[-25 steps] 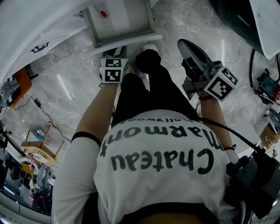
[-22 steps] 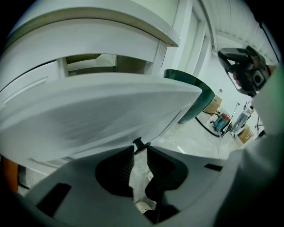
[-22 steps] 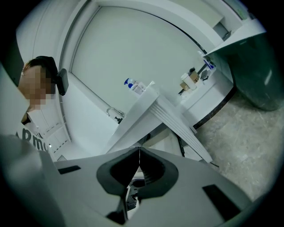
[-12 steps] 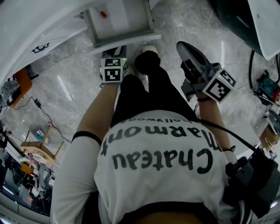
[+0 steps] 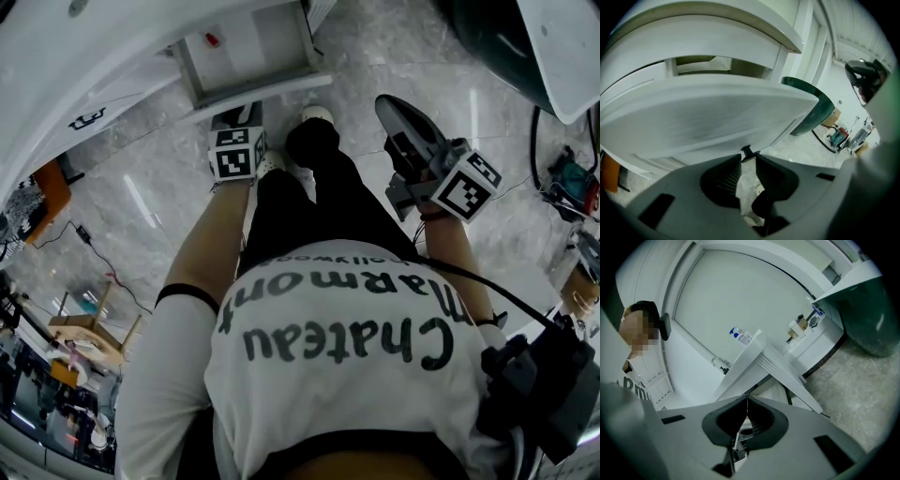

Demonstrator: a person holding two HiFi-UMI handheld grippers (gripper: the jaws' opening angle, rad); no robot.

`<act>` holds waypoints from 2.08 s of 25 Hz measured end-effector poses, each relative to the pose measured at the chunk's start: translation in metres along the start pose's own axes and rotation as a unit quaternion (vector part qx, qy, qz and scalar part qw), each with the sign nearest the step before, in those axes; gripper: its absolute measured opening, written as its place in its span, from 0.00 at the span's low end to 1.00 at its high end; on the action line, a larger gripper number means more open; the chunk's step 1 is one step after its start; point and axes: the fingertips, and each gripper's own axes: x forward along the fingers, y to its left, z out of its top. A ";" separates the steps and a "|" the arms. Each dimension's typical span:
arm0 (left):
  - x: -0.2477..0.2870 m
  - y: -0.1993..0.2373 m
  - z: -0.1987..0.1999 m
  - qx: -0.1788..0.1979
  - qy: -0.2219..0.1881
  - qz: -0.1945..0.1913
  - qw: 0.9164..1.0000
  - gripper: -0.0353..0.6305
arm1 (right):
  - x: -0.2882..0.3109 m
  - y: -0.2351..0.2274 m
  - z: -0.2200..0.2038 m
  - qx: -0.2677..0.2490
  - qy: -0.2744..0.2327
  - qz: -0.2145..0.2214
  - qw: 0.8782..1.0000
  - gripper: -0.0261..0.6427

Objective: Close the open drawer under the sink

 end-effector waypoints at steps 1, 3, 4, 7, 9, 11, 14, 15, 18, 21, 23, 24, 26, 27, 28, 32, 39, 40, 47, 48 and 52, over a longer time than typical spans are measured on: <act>0.000 0.000 0.000 0.004 0.001 -0.001 1.000 0.19 | 0.000 0.000 0.000 0.001 0.000 0.000 1.000 0.06; 0.001 0.001 -0.001 0.014 0.003 -0.001 1.000 0.19 | 0.001 0.000 -0.001 0.002 0.001 0.001 1.000 0.06; 0.001 0.002 -0.001 0.019 0.005 0.000 1.000 0.19 | 0.002 -0.001 -0.001 0.003 0.001 0.002 1.000 0.06; 0.002 0.003 0.000 0.029 0.006 0.002 1.000 0.21 | 0.000 -0.002 0.000 0.004 -0.001 0.001 1.000 0.06; 0.001 0.004 0.003 0.028 0.006 0.004 1.000 0.21 | -0.002 -0.004 0.002 0.001 -0.005 -0.003 1.000 0.06; 0.001 0.004 0.005 0.026 0.005 0.005 1.000 0.21 | -0.004 -0.005 0.004 0.001 -0.009 -0.005 1.000 0.06; 0.002 0.004 0.006 0.026 0.002 0.004 1.000 0.21 | -0.004 -0.006 0.005 0.004 -0.010 -0.003 1.000 0.06; 0.002 0.004 0.006 0.021 0.001 0.005 1.000 0.21 | -0.004 -0.006 0.005 0.004 -0.009 -0.003 1.000 0.06; 0.003 0.008 0.009 -0.010 -0.004 0.004 1.000 0.21 | -0.003 -0.008 0.004 0.006 -0.007 -0.004 1.000 0.06; 0.006 0.013 0.013 -0.020 -0.006 0.003 1.000 0.21 | -0.001 -0.010 0.004 0.006 -0.009 -0.007 1.000 0.06; 0.009 0.015 0.015 -0.017 -0.007 0.002 1.000 0.21 | 0.000 -0.011 0.005 0.005 -0.010 -0.008 1.000 0.06; 0.009 0.016 0.016 -0.016 -0.007 0.002 1.000 0.21 | 0.001 -0.011 0.005 0.005 -0.009 -0.008 1.000 0.06; 0.010 0.018 0.019 -0.019 -0.010 0.003 1.000 0.22 | 0.003 -0.011 0.004 0.005 -0.009 -0.008 1.000 0.06; 0.010 0.019 0.020 -0.023 -0.012 0.004 1.000 0.22 | 0.003 -0.012 0.004 0.006 -0.009 -0.008 1.000 0.06; 0.010 0.019 0.021 -0.029 -0.014 0.004 0.999 0.22 | 0.003 -0.012 0.004 0.007 -0.009 -0.008 1.000 0.06; 0.015 0.018 0.024 -0.043 -0.014 0.002 0.999 0.22 | 0.003 -0.018 0.005 0.010 -0.007 -0.010 1.000 0.06; 0.014 0.024 0.028 -0.048 -0.021 0.005 0.999 0.22 | 0.005 -0.017 0.006 0.006 -0.006 -0.010 1.000 0.06; 0.015 0.026 0.028 -0.047 -0.022 0.006 0.999 0.22 | 0.005 -0.017 0.005 0.007 -0.006 -0.011 1.000 0.06; 0.016 0.032 0.035 -0.060 -0.031 0.014 0.998 0.22 | 0.008 -0.019 0.005 0.012 -0.002 -0.009 1.000 0.06; 0.017 0.034 0.037 -0.070 -0.033 0.016 0.997 0.22 | 0.009 -0.018 0.004 0.012 -0.001 -0.008 1.000 0.06; 0.019 0.037 0.043 -0.089 -0.041 0.019 0.995 0.22 | 0.010 -0.020 0.003 0.013 0.002 -0.007 1.000 0.06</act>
